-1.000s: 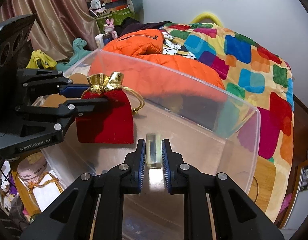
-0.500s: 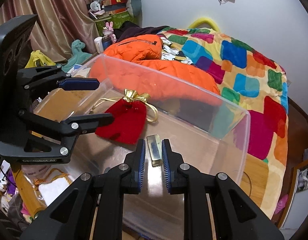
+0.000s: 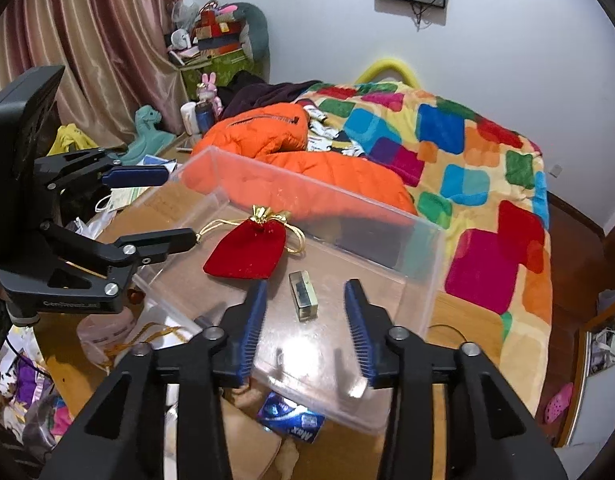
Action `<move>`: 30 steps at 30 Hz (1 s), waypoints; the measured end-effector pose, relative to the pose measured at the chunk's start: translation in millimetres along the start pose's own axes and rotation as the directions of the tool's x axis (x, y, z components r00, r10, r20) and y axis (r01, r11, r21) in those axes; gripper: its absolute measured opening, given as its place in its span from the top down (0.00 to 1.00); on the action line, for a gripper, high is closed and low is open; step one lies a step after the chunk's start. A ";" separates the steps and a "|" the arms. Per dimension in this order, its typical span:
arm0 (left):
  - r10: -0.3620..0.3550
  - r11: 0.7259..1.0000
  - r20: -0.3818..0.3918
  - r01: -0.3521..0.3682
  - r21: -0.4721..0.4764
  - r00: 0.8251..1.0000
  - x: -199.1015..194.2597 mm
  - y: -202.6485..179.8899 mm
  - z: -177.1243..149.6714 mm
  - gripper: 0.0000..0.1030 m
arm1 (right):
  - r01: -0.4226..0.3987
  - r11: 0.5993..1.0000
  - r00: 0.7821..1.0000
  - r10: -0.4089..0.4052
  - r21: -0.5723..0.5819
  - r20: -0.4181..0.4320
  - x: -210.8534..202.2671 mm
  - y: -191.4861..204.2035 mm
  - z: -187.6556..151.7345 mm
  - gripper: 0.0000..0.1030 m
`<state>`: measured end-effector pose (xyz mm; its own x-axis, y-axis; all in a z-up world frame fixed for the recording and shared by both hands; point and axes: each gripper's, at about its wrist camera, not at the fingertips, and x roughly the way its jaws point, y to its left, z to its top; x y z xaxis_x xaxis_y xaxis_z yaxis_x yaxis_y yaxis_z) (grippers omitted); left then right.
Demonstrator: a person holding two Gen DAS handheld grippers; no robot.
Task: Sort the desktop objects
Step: 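Move both grippers back down toward the objects on the table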
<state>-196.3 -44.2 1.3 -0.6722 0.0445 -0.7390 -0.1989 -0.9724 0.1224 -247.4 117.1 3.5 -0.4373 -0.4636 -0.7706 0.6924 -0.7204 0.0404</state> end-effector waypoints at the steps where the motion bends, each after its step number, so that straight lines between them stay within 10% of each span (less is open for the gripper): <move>1: 0.002 1.000 0.005 -0.002 -0.004 1.000 -3.6 0.3 -0.1 0.29 | 0.006 1.000 1.000 -0.006 0.000 0.009 -4.1 0.7 -0.7 0.54; 10: 0.016 0.998 0.062 -0.012 -0.058 0.998 -46.6 8.0 -12.1 0.18 | 0.066 0.998 0.995 -0.066 0.007 0.080 -48.5 9.8 -15.3 0.26; 30: 0.047 0.986 0.084 -0.033 -0.161 0.995 -82.0 11.4 -84.4 0.09 | 0.043 0.999 0.993 -0.044 0.012 0.107 -70.1 37.0 -73.9 0.23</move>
<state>-83.3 -78.3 7.3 -0.7385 0.0176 -0.6740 -0.0590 -0.9975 0.0386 -148.7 161.0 12.0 -0.5263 -0.4838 -0.6993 0.6661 -0.7457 0.0146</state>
